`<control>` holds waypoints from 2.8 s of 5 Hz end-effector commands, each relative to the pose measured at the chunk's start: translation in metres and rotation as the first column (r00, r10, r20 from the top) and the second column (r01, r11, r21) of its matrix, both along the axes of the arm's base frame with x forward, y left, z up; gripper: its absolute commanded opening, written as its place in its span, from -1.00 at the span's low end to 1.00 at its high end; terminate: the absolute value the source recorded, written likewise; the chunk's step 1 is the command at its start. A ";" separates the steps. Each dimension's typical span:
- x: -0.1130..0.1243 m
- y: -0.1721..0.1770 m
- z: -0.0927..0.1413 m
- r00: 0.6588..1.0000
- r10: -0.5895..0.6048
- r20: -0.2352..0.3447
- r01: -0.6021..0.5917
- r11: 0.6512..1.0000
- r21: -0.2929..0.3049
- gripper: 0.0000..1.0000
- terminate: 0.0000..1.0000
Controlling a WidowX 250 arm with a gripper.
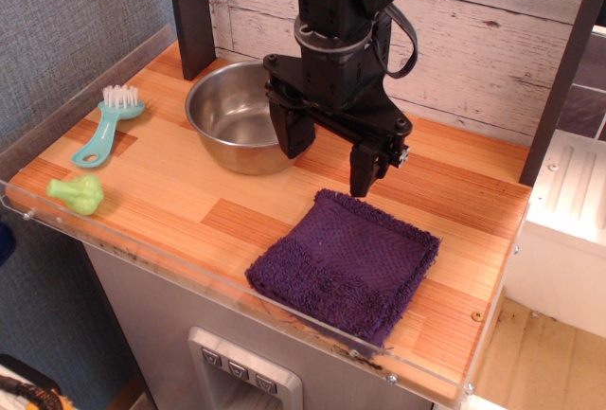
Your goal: Put the bowl on the towel
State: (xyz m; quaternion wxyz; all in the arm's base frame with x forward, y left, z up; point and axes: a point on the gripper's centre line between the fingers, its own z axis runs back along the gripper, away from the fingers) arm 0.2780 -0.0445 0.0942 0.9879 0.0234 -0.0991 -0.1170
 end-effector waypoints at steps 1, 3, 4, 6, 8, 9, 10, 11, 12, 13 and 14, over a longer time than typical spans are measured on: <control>0.000 0.000 0.000 1.000 0.000 0.000 0.000 1.000 0.000 1.00 -1.00; 0.038 0.023 0.001 0.998 0.058 0.018 -0.058 0.998 0.018 1.00 -1.00; 0.057 0.039 0.008 0.995 0.094 0.039 -0.095 0.995 0.009 1.00 -1.00; 0.083 0.060 -0.035 0.993 0.109 -0.045 -0.108 0.994 0.032 1.00 -1.00; 0.087 0.057 -0.054 0.993 0.099 -0.069 -0.098 0.995 0.014 1.00 -1.00; 0.084 0.057 -0.048 0.993 0.108 -0.049 -0.107 0.994 0.017 -1.00 -1.00; 0.081 0.058 -0.045 0.993 0.112 -0.044 -0.111 0.994 0.014 -1.00 -1.00; 0.079 0.060 -0.045 0.992 0.113 -0.049 -0.112 0.994 0.010 -1.00 -1.00; 0.077 0.061 -0.047 0.992 0.110 -0.055 -0.110 0.994 0.005 -1.00 -1.00; 0.068 0.060 -0.027 0.995 0.097 -0.016 -0.097 0.995 0.006 -1.00 -1.00; 0.053 0.046 0.006 0.998 0.043 0.036 -0.043 0.999 0.002 -1.00 -1.00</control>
